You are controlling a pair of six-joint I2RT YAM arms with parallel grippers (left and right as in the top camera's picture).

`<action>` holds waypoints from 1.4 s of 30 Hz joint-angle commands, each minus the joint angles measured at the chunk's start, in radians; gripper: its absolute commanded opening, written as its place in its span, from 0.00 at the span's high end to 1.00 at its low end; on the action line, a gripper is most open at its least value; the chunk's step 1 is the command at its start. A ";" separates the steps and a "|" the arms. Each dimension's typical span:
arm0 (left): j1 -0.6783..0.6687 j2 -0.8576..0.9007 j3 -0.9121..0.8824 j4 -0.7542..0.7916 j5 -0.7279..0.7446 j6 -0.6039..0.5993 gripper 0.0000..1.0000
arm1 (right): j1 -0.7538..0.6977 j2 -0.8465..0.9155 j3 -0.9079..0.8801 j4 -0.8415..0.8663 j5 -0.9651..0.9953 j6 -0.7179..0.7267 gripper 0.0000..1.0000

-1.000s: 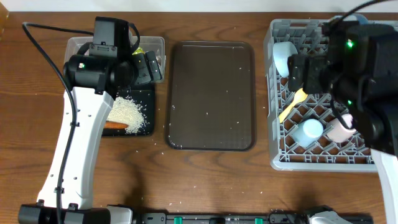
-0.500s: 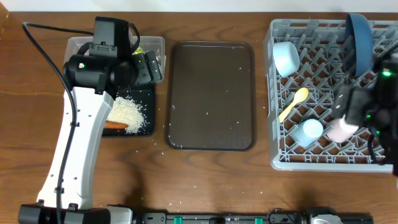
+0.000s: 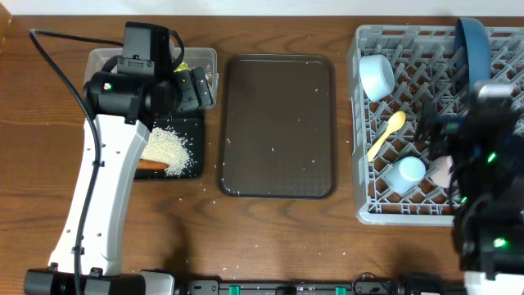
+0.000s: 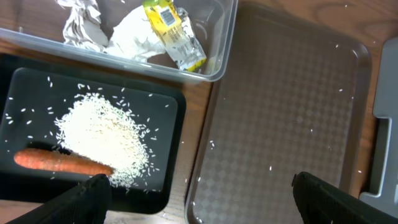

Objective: Sort waste into correct bins and load items into the dishwasher rack

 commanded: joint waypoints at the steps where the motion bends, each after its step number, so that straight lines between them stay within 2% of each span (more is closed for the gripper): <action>1: -0.001 0.003 0.005 -0.003 -0.015 0.003 0.04 | -0.011 -0.146 -0.189 0.090 -0.040 0.025 0.01; 11: -0.001 0.003 0.005 -0.003 -0.015 0.003 0.05 | 0.028 -0.510 -0.597 0.188 -0.045 0.058 0.01; 21: -0.001 0.003 0.005 -0.003 -0.015 0.003 0.05 | 0.062 -0.711 -0.826 0.268 -0.085 0.059 0.01; 26: -0.001 0.003 0.005 -0.003 -0.015 0.003 0.04 | 0.068 -0.781 -0.846 0.239 -0.085 0.058 0.01; 42: -0.001 0.003 0.005 -0.003 -0.015 0.003 0.04 | 0.069 -0.781 -0.846 0.234 -0.084 0.058 0.01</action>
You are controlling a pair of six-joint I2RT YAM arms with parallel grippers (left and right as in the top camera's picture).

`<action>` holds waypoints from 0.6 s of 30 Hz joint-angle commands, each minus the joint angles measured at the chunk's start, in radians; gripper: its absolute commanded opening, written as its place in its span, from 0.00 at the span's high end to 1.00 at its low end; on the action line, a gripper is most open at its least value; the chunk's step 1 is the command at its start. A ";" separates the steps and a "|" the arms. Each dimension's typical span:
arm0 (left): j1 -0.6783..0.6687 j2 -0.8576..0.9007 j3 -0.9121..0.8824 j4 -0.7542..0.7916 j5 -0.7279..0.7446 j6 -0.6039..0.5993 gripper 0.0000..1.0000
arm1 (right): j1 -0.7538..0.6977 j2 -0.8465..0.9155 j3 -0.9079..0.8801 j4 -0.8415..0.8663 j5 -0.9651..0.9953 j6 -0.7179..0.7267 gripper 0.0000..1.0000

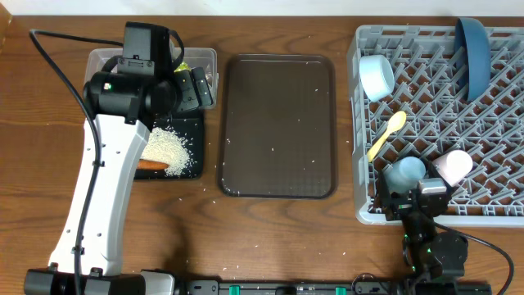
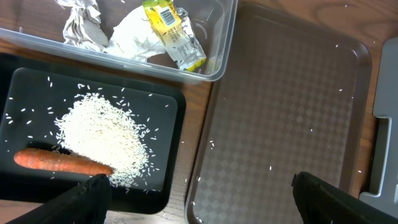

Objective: Sort waste into correct bins and load items into the dishwasher rack

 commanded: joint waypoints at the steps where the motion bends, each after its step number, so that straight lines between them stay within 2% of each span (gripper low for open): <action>1: -0.001 0.003 0.005 -0.003 -0.015 0.003 0.04 | 0.006 -0.009 -0.002 -0.004 -0.007 0.017 0.01; 13: -0.001 0.002 0.005 -0.003 -0.015 0.003 0.04 | 0.006 -0.009 -0.002 -0.004 -0.007 0.017 0.01; 18: -0.002 -0.053 0.005 0.012 -0.015 0.003 0.04 | 0.006 -0.009 -0.002 -0.004 -0.007 0.017 0.01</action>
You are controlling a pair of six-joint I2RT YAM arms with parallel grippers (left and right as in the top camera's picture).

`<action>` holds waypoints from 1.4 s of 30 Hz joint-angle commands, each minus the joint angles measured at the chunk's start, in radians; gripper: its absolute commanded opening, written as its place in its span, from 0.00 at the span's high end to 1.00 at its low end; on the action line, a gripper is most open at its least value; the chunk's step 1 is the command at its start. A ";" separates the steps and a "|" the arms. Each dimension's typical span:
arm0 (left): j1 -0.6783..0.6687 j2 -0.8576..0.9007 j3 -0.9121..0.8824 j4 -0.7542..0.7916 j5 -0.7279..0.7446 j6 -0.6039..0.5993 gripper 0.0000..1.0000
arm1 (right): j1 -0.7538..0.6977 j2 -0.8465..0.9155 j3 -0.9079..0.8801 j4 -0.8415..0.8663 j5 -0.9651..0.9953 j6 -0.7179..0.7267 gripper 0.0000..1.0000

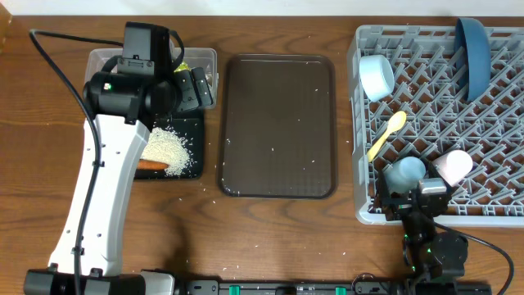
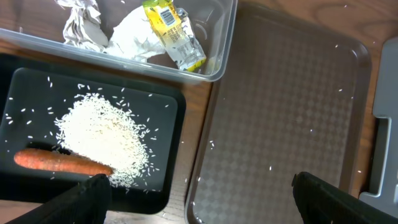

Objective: Sort waste into correct bins and load items into the dishwasher rack

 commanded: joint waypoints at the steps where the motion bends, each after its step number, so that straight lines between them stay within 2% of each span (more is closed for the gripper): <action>1: -0.002 -0.060 0.004 0.013 -0.015 0.003 0.04 | 0.006 -0.009 -0.002 -0.004 -0.007 0.017 0.01; 3: -0.002 -0.090 -0.001 0.033 -0.015 0.036 0.05 | 0.006 -0.009 -0.002 -0.004 -0.007 0.017 0.01; 6: -0.011 -0.166 -0.060 0.119 -0.014 0.161 0.04 | 0.006 -0.009 -0.002 -0.004 -0.007 0.017 0.01; 12: -0.003 -0.394 -0.348 0.410 -0.011 0.327 0.04 | 0.006 -0.009 -0.002 -0.004 -0.007 0.017 0.01; 20: 0.033 -0.749 -0.899 0.851 -0.011 0.342 0.04 | 0.006 -0.008 -0.002 -0.004 -0.007 0.017 0.01; 23: 0.033 -0.875 -1.086 0.967 -0.011 0.356 0.04 | 0.006 -0.007 -0.002 -0.004 -0.007 0.017 0.01; 31: 0.033 -1.182 -1.425 1.110 -0.012 0.363 0.04 | 0.006 -0.007 -0.002 -0.004 -0.007 0.017 0.01; 36: 0.033 -1.324 -1.529 1.123 -0.019 0.366 0.04 | 0.006 -0.007 -0.002 -0.004 -0.007 0.017 0.01; 42: 0.054 -1.413 -1.573 1.122 -0.023 0.366 0.04 | 0.006 -0.007 -0.002 -0.004 -0.007 0.017 0.01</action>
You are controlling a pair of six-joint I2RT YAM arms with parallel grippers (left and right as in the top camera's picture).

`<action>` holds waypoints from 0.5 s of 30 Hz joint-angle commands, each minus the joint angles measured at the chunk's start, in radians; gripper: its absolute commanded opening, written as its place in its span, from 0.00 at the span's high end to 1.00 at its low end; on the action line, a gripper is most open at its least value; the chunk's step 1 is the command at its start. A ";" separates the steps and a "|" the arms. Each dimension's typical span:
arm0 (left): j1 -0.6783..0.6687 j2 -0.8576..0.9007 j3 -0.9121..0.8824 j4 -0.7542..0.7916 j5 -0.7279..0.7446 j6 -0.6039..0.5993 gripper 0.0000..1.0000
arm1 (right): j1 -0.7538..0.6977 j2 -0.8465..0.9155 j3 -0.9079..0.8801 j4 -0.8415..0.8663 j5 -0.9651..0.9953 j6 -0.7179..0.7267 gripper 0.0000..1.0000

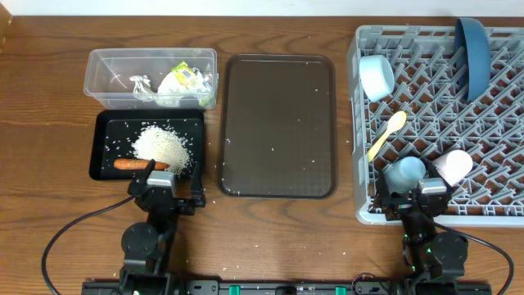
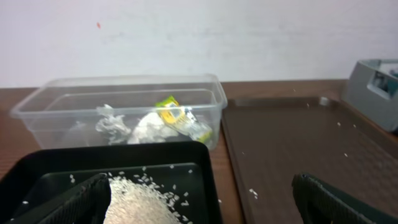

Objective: Sort waste into correct bins and load items into the dishwasher rack

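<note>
A clear bin (image 1: 92, 74) at the back left holds crumpled wrappers (image 2: 177, 118). In front of it a black tray (image 1: 102, 123) carries a rice pile (image 1: 160, 146) and a carrot (image 1: 131, 164). The grey dishwasher rack (image 1: 491, 123) holds a white bowl (image 1: 377, 75), a blue bowl (image 1: 473, 45), a yellow spoon (image 1: 386, 135), a blue cup (image 1: 403, 174) and a pink cup (image 1: 455, 164). My left gripper (image 2: 200, 186) is open and empty, low at the table's front behind the black tray. My right gripper (image 1: 419, 197) is folded back at the rack's front edge; its jaws do not show.
A brown serving tray (image 1: 278, 123) lies in the middle, bearing only scattered rice grains. More loose grains lie on the wood between the two trays. Both arms are folded at the table's front edge.
My left arm was stretched out over the bin and black tray, looking down. Now it is folded back at the table's front, looking level across the black tray. The right arm has not moved.
First my right arm was over the rack by the pink cup and my left hung open above the bins. Then the right arm was folded at the front, the pink cup lying beside the blue cup. Now the left arm is folded back too.
</note>
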 commanded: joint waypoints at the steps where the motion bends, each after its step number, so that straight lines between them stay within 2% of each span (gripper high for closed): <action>1: 0.021 -0.044 -0.018 0.008 -0.019 0.018 0.04 | 0.006 -0.006 -0.002 -0.004 -0.006 0.017 0.01; 5: 0.029 -0.091 -0.040 0.001 -0.019 0.018 0.04 | 0.006 -0.006 -0.002 -0.004 -0.007 0.017 0.01; 15: 0.028 -0.141 -0.039 -0.161 -0.002 0.012 0.04 | 0.006 -0.006 -0.002 -0.004 -0.006 0.017 0.01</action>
